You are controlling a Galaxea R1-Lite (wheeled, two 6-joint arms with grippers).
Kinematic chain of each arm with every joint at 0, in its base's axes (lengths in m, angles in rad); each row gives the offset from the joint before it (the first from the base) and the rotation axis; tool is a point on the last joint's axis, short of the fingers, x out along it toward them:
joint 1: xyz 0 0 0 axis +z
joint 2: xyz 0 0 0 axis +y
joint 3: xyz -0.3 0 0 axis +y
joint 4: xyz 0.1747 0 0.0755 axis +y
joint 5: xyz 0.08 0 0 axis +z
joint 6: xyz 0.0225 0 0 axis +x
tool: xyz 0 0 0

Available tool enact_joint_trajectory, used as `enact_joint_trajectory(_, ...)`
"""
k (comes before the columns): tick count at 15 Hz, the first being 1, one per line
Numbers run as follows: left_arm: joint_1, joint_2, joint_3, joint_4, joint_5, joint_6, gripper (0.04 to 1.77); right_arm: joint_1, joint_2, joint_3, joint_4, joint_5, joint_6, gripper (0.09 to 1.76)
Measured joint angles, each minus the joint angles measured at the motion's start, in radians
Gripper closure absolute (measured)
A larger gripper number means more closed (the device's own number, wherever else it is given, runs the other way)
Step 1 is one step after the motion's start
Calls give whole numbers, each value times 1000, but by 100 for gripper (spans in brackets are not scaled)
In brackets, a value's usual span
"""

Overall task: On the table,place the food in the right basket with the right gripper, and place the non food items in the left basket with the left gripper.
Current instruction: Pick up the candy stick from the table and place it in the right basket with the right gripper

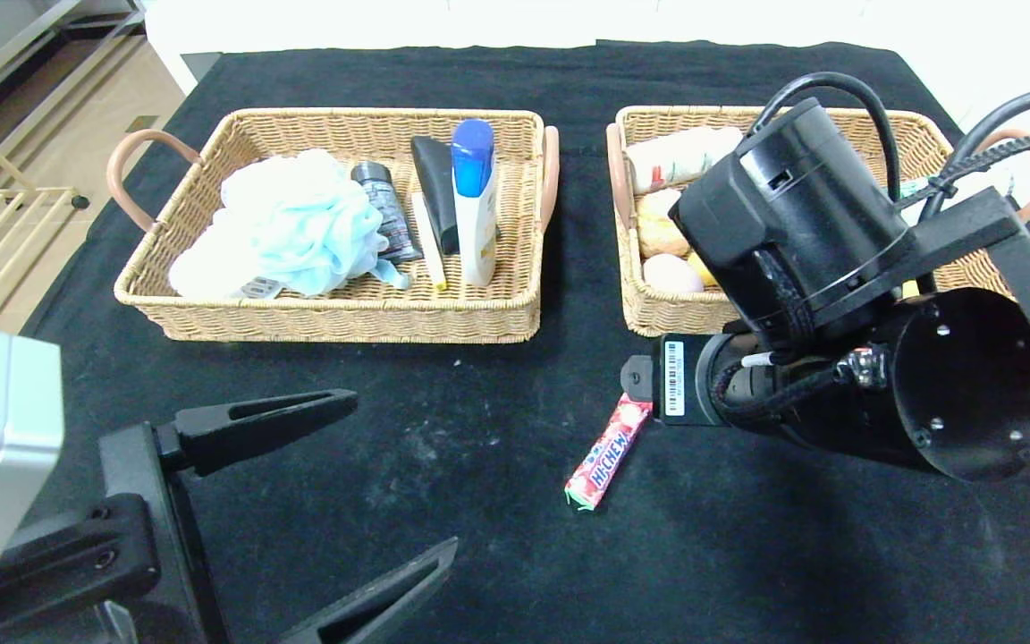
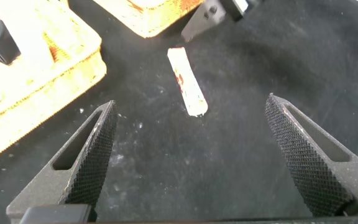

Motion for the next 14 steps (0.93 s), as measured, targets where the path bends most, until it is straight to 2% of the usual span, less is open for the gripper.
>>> enact_joint_trajectory(4, 0, -29, -16, 2, 0, 5, 9, 2, 45, -19, 0, -2, 35, 15)
enact_joint_trajectory(7, -1, -51, -18, 5, -2, 47, 9, 7, 99, -51, 1, -4, 64, 15)
enact_joint_trajectory(11, -1, -85, -31, 76, -4, 61, 9, 9, 164, -86, 2, -7, 86, 15)
enact_joint_trajectory(14, -2, -96, -36, 79, -5, 61, 9, 17, 209, -113, 2, -21, 97, 15)
